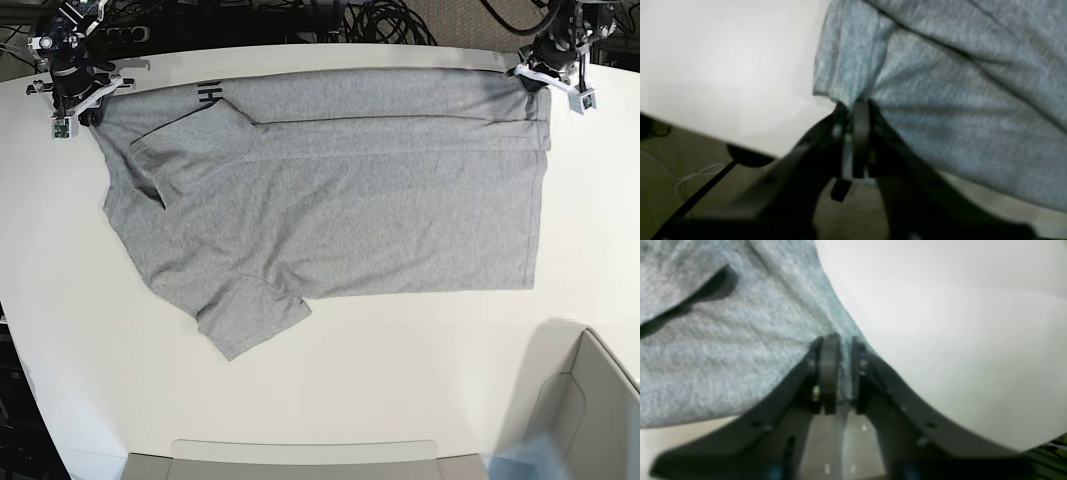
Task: Fold the T-shirt properly
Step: 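Slide both grippers sideways, shifting the shirt toward the left gripper, then release the corners and move the right gripper to the sleeve hem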
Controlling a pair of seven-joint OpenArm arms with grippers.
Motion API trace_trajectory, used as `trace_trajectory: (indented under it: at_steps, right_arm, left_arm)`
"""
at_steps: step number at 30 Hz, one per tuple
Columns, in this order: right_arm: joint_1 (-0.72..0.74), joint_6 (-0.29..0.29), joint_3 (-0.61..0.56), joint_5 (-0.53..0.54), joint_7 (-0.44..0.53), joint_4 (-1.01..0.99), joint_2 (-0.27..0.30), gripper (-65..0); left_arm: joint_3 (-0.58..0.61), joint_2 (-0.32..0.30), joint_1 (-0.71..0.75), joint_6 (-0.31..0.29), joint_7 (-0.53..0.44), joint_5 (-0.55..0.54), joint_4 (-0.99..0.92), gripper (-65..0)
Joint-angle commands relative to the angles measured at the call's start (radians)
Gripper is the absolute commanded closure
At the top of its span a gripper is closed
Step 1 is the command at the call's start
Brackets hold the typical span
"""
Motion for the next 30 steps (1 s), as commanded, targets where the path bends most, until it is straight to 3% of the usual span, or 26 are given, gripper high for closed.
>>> trace_trajectory:
  at_steps: [1, 3, 5, 12, 23, 28, 30]
  right_arm:
    - [-0.004, 0.015, 0.007, -0.025, -0.029, 0.015, 0.005, -13.8]
    - [-0.003, 0.015, 0.009, -0.023, -0.023, 0.024, 0.003, -17.7]
    - [-0.003, 0.015, 0.007, -0.022, -0.023, 0.035, 0.0, -19.7]
    - [0.017, 0.015, 0.009, -0.022, -0.029, 0.135, -0.043, -21.5]
    - [0.085, 0.015, 0.056, -0.019, -0.029, 0.265, -0.094, -21.4]
    - [0.171, 0.015, 0.049, -0.025, -0.029, 0.307, -0.092, -21.4]
    - [0.221, 0.015, 0.03, -0.031, -0.029, 0.304, -0.086, -21.4]
  left_arm:
    - [0.001, -0.005, 0.024, 0.033, 0.055, 0.021, 0.008, -15.8]
    - [0.001, -0.005, 0.024, 0.033, 0.055, 0.028, 0.03, -23.0]
    - [0.001, -0.005, 0.024, 0.033, 0.055, 0.043, 0.051, -25.4]
    - [-0.005, -0.005, 0.019, 0.033, 0.061, 0.072, 0.094, -24.9]
    - [-0.145, -0.001, 0.036, 0.028, 0.056, 0.066, 0.237, -24.9]
    - [-0.143, 0.006, -0.064, -0.132, 0.064, 0.066, 0.243, -24.9]
    - [-0.142, 0.032, -0.121, -0.161, 0.066, 0.066, 0.242, -24.9]
